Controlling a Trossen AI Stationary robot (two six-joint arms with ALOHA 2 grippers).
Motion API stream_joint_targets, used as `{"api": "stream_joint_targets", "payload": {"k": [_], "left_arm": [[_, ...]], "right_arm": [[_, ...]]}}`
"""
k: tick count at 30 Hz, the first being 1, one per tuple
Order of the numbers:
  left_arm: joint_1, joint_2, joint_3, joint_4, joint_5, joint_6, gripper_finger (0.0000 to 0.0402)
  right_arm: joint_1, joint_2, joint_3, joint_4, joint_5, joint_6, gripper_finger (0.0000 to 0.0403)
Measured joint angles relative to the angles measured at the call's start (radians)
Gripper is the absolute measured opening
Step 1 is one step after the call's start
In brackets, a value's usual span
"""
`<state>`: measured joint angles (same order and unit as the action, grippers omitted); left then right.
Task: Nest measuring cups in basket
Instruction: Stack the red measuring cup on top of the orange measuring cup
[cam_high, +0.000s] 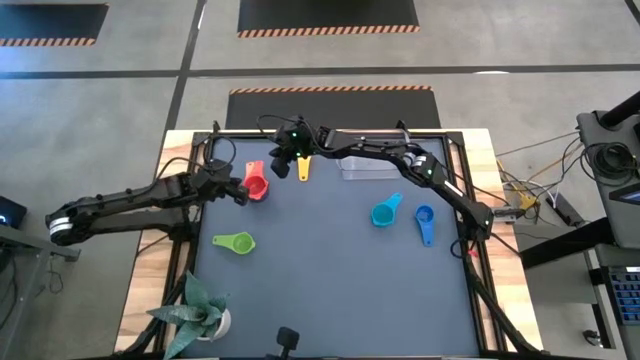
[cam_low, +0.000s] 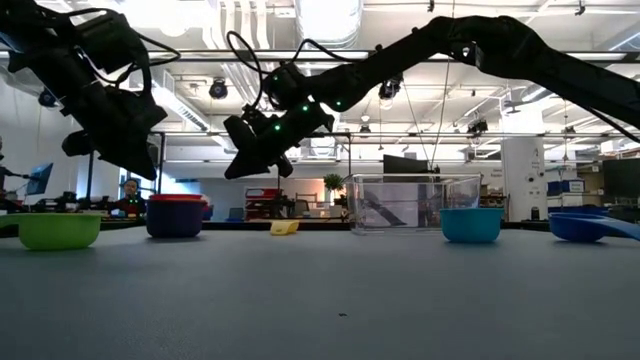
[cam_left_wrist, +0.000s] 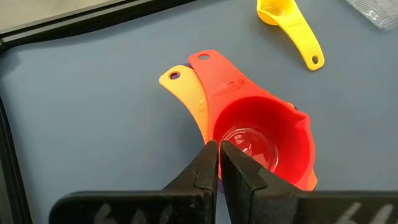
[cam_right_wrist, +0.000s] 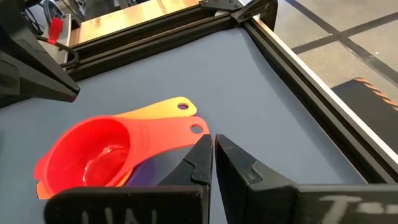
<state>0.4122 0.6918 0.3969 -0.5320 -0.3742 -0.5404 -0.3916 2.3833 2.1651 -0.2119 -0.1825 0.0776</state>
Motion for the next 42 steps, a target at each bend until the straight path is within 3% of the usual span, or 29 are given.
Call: {"api": "stream_joint_targets", "payload": {"k": [18, 42], "left_arm": [[0.0, 0.014, 0.0, 0.001, -0.137, -0.024, 0.0], [0.0, 0.105, -0.006, 0.032, -0.106, -0.017, 0.0]], "right_arm": [[0.006, 0.002, -0.032, 0.001, 0.0, 0.004, 0.0009], [0.017, 0.003, -0.051, 0.009, -0.005, 0.053, 0.0009]]}}
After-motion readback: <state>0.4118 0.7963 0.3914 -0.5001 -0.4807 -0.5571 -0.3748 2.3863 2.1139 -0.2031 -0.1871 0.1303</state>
